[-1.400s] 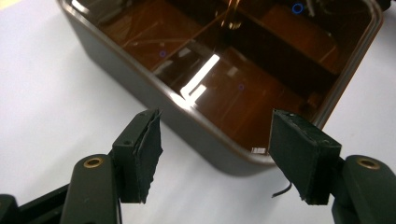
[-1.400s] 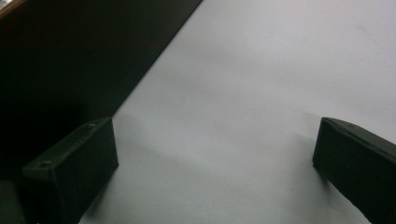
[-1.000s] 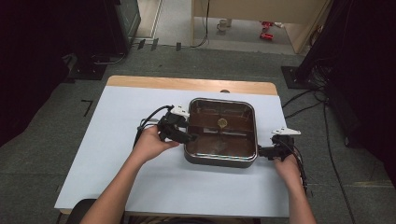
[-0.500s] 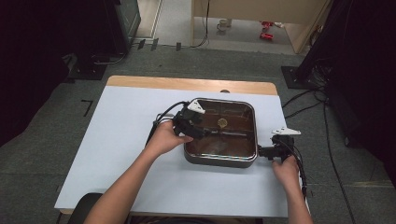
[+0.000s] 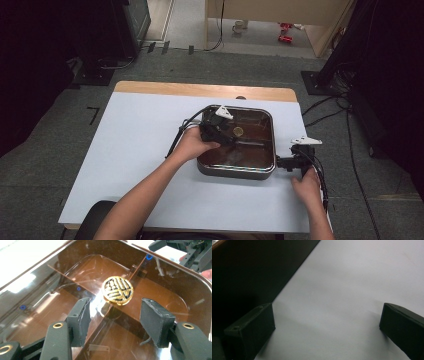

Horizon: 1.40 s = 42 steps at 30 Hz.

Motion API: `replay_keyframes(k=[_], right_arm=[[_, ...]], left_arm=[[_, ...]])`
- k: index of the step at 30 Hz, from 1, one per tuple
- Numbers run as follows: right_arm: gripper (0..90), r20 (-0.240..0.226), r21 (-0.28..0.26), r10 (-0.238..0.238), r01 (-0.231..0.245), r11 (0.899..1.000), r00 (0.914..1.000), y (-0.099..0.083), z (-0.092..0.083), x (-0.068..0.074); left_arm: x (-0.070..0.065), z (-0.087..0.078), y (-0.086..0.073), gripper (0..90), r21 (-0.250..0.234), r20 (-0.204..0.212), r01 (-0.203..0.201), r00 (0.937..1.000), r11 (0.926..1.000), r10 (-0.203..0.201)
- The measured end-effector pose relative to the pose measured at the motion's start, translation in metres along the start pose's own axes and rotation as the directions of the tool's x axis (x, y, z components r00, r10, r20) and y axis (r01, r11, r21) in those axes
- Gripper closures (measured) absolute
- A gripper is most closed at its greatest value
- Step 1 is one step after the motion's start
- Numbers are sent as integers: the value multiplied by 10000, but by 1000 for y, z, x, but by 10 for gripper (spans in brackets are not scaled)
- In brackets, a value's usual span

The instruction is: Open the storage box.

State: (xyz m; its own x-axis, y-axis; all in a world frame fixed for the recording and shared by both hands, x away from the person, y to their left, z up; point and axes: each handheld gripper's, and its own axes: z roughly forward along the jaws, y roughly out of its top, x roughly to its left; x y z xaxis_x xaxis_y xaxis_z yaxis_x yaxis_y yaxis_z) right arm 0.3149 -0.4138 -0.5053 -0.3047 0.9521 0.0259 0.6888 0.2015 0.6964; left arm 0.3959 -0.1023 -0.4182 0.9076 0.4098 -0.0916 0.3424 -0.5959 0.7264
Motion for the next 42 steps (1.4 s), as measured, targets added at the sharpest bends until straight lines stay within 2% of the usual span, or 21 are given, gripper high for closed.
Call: replay_keyframes(k=[7, 13, 16, 19, 22, 25, 28, 36, 42], right_arm=[[0, 0, -3, -4, 4, 10000, 10000, 0, 0, 0], [0, -3, -3, 13, -13, 10000, 10000, 0, 0, 0], [0, -3, -1, -3, 3, 10000, 10000, 0, 0, 0], [0, -2, 0, -2, 2, 10000, 10000, 0, 0, 0], [0, -5, 2, 3, -3, 10000, 10000, 0, 0, 0], [0, -7, 1, 2, -2, 10000, 10000, 0, 0, 0], [0, -9, 4, 8, -8, 10000, 10000, 0, 0, 0], [0, -12, -3, -2, 2, 10000, 10000, 0, 0, 0], [0, -7, -9, 11, -11, 10000, 10000, 0, 0, 0]], left_arm=[[2, 12, 2, 443, -138, 27, -23, 10000, 9999, 23], [-1, 19, 3, 489, -222, -108, -321, 9994, 9992, 319], [-2, 21, 3, 571, -325, -78, -483, 9988, 9983, 481], [-5, 21, 3, 582, -375, -171, -508, 9986, 9980, 501], [-2, 19, 4, 587, -339, 6, -324, 9995, 9989, 325], [-4, 18, 6, 588, -306, -49, -333, 9994, 9990, 332], [-5, 11, 8, 588, -449, -97, -464, 9989, 9979, 460], [-5, -24, 19, 589, -1229, 213, -148, 9996, 9923, 175], [-5, -52, 18, 588, -1335, 58, -157, 9998, 9909, 166]])
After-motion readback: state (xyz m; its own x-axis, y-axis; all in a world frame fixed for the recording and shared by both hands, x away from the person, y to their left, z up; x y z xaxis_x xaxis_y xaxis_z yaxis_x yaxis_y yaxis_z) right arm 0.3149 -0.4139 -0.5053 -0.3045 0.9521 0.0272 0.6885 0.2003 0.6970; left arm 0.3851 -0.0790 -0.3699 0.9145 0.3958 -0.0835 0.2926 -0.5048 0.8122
